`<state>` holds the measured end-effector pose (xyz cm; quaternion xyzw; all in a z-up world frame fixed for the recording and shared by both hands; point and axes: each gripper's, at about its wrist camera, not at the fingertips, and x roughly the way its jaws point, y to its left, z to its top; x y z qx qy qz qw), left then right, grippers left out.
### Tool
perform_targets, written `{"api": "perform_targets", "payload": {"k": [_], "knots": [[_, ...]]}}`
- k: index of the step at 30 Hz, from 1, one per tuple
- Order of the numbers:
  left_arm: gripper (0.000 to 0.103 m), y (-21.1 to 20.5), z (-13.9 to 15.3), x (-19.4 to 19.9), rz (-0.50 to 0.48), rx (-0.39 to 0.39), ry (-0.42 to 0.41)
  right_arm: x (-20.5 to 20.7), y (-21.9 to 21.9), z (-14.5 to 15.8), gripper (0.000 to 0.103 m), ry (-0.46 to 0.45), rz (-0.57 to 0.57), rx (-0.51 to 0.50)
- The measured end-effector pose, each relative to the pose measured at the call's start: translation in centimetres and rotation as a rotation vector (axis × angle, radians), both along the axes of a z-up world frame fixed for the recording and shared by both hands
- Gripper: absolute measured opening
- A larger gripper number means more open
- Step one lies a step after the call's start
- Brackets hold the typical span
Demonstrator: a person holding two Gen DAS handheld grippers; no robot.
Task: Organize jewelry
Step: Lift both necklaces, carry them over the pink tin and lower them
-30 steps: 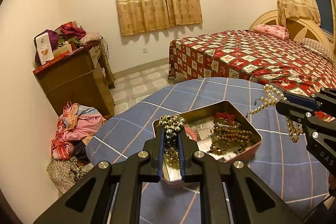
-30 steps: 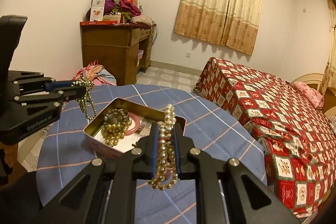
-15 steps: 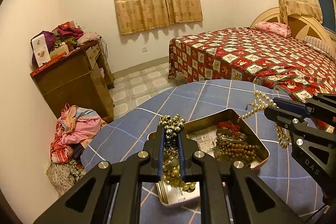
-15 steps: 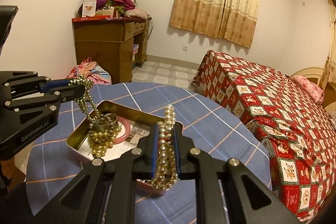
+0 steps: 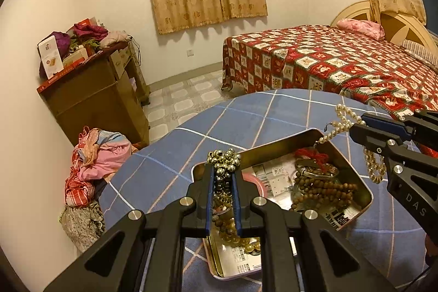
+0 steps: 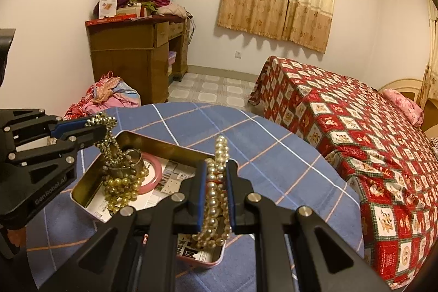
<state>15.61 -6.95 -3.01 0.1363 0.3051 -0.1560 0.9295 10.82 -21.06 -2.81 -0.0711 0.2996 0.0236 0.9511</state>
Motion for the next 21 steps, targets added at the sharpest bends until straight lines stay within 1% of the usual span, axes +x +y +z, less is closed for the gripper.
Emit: {"api": "perform_targets", "payload": {"k": [10, 13, 21], "knots": [[0.011, -0.3, -1.0, 0.4, 0.001, 0.002, 0.014, 1.1, 0.3, -0.8, 0.015, 0.024, -0.011, -0.006], [0.011, -0.4, -1.2, 0.5, 0.001, 0.013, 0.015, 1.5, 0.2, -0.9, 0.015, 0.032, -0.018, -0.001], [0.011, -0.6, -3.1, 0.9, 0.009, 0.043, 0.039, 2.0, 0.8, -1.5, 0.016, 0.039, -0.011, -0.015]]}}
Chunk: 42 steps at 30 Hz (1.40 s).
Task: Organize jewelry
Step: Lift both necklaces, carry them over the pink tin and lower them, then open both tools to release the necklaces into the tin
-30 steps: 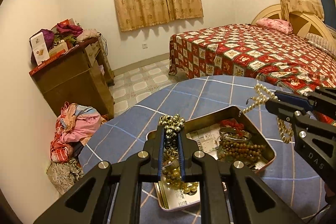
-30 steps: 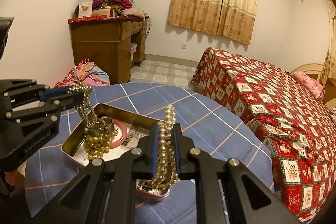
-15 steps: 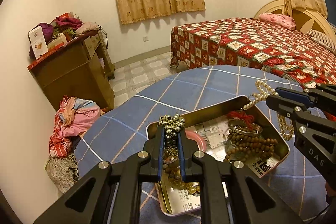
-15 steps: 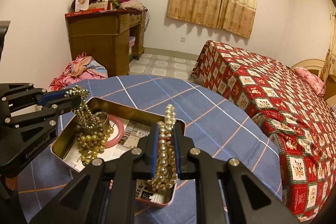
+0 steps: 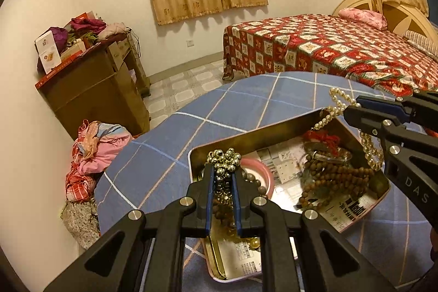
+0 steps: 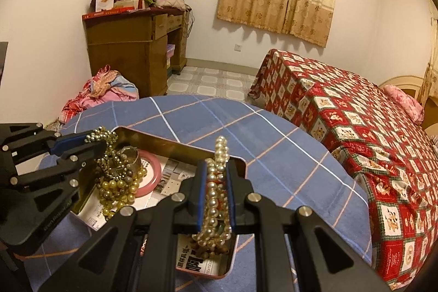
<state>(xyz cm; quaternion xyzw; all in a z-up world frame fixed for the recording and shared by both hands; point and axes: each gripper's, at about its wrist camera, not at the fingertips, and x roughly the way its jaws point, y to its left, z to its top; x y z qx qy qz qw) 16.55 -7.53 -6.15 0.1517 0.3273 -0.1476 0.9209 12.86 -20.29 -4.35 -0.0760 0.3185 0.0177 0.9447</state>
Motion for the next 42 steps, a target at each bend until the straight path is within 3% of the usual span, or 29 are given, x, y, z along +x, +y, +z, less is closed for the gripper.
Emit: {"api": "perform_targets", "payload": {"k": [12, 25, 26, 27, 28, 29, 30, 42], "knots": [[0.011, 0.7, -1.8, 0.6, 0.007, 0.019, 0.032, 0.8, 0.6, -1.5, 0.016, 0.037, 0.008, -0.014], [0.014, 1.1, -1.7, 0.7, 0.018, 0.025, 0.026, 1.1, 0.9, -2.2, 0.016, 0.055, 0.014, -0.03], [0.023, 1.2, -1.6, 0.7, 0.024, 0.032, 0.029, 1.1, 0.9, -2.3, 0.017, 0.067, 0.02, -0.036], [0.046, 1.3, -1.5, 0.5, 0.037, 0.04, 0.022, 1.1, 1.0, -2.4, 0.024, 0.064, 0.02, -0.045], [0.06, 1.4, -1.3, 0.3, 0.049, 0.044, 0.009, 0.9, 1.0, -2.3, 0.034, 0.06, 0.014, -0.055], [0.08, 1.9, -0.8, -0.3, 0.065, 0.037, -0.029, 0.6, 0.9, -2.2, 0.056, 0.054, 0.012, -0.051], [0.083, 2.2, -0.4, -0.8, 0.066, 0.023, -0.052, 0.2, 0.8, -1.9, 0.066, 0.037, 0.009, -0.042], [0.083, 5.2, 2.7, -5.9, 0.106, -0.048, -0.095, -5.3, -0.5, 0.4, 0.068, -0.037, -0.057, 0.013]]}}
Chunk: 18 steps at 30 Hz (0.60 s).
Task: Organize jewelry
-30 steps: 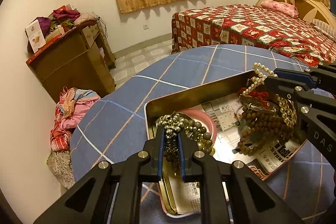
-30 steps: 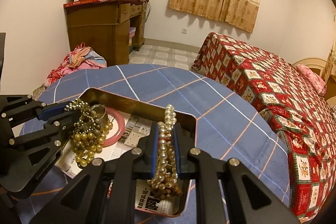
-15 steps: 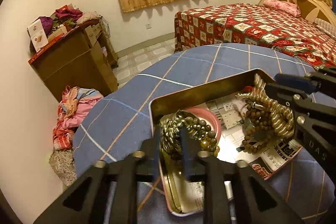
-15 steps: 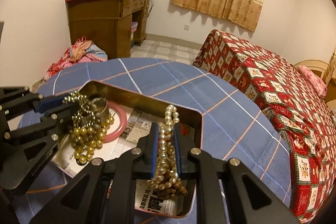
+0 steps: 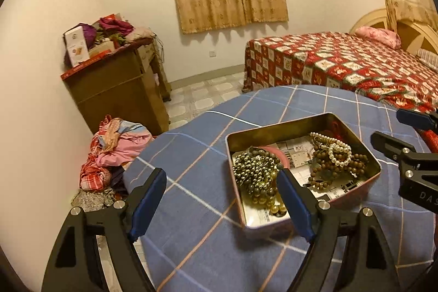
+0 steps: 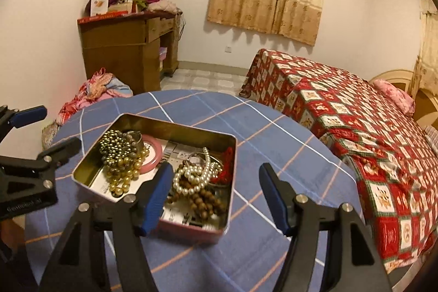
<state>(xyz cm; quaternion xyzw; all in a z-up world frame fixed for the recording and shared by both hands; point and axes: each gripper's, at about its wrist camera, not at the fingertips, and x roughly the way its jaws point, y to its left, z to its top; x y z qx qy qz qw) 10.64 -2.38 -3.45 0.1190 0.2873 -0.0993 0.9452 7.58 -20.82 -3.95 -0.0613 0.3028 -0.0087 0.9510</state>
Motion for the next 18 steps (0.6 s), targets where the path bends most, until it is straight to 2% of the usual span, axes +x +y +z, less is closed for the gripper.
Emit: {"api": "perform_targets", "payload": {"k": [5, 18], "knots": [[0.083, 1.1, 0.6, -1.7, 0.017, -0.03, -0.013, -1.8, -0.3, 0.3, 0.069, -0.024, -0.016, 0.024], [0.083, 0.7, 0.5, -3.1, 0.011, -0.019, -0.021, -3.6, -0.7, 1.0, 0.071, -0.058, -0.016, 0.047]]}}
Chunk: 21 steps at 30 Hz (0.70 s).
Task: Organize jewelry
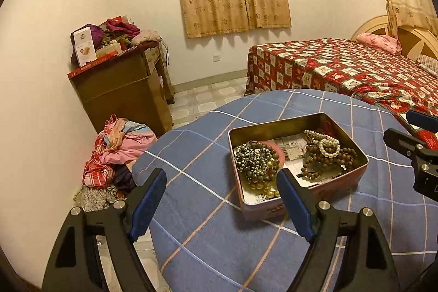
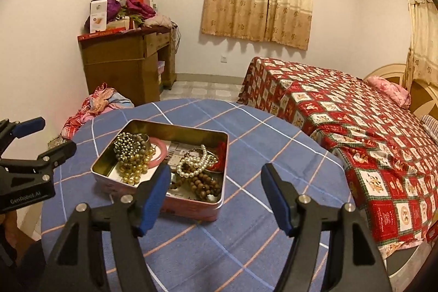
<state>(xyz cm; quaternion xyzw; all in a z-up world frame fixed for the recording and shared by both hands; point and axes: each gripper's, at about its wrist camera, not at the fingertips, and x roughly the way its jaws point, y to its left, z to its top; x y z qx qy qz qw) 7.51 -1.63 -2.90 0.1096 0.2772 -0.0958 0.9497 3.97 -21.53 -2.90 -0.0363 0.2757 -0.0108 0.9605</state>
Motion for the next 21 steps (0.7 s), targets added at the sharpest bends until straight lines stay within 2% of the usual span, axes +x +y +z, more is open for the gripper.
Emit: {"api": "perform_targets", "payload": {"k": [21], "knots": [[0.083, 0.41, 0.09, -0.02, 0.015, -0.007, 0.001, -0.18, -0.09, -0.3, 0.071, 0.007, 0.002, 0.006]]}}
